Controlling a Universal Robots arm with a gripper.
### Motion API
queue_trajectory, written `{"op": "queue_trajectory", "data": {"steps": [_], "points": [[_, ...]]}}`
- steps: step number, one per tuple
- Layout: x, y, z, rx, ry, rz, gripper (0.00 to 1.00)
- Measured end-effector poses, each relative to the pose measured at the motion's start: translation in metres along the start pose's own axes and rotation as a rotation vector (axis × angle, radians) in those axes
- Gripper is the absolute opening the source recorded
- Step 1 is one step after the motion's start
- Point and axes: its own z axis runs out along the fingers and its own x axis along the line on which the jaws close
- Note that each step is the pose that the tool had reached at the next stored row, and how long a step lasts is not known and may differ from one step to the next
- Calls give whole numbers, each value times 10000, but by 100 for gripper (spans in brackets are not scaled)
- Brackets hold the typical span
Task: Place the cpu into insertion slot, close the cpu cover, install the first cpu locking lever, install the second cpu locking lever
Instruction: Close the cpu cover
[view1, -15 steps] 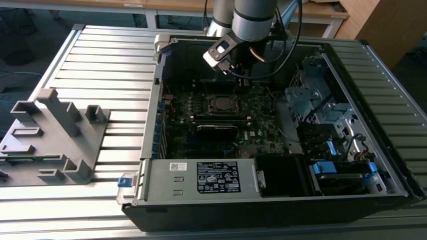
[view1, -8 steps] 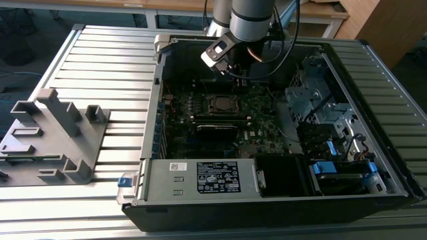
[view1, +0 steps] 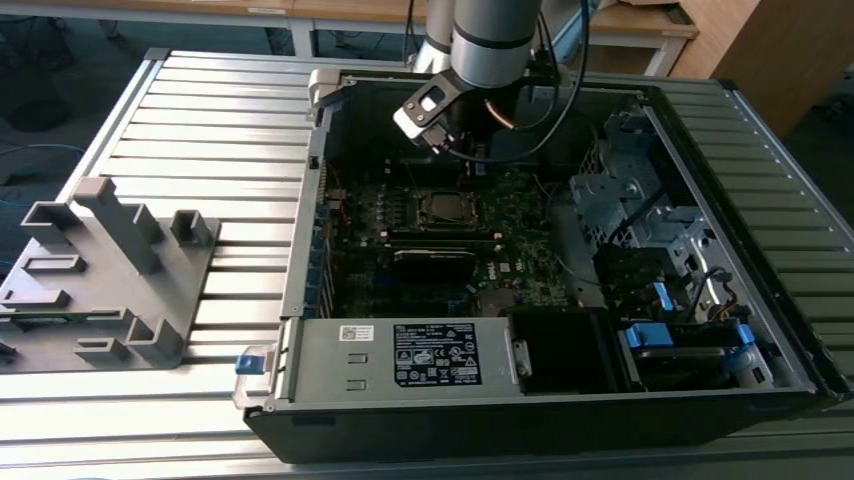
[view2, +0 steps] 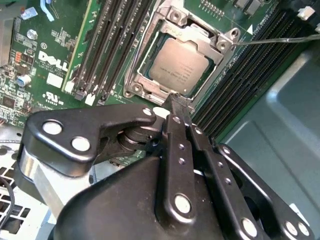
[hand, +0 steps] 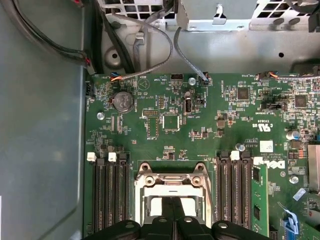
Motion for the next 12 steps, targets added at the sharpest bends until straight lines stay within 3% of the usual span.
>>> {"op": "queue_trajectory", "data": {"steps": [12], "points": [[0, -21, 12, -1, 2, 2, 11]]}}
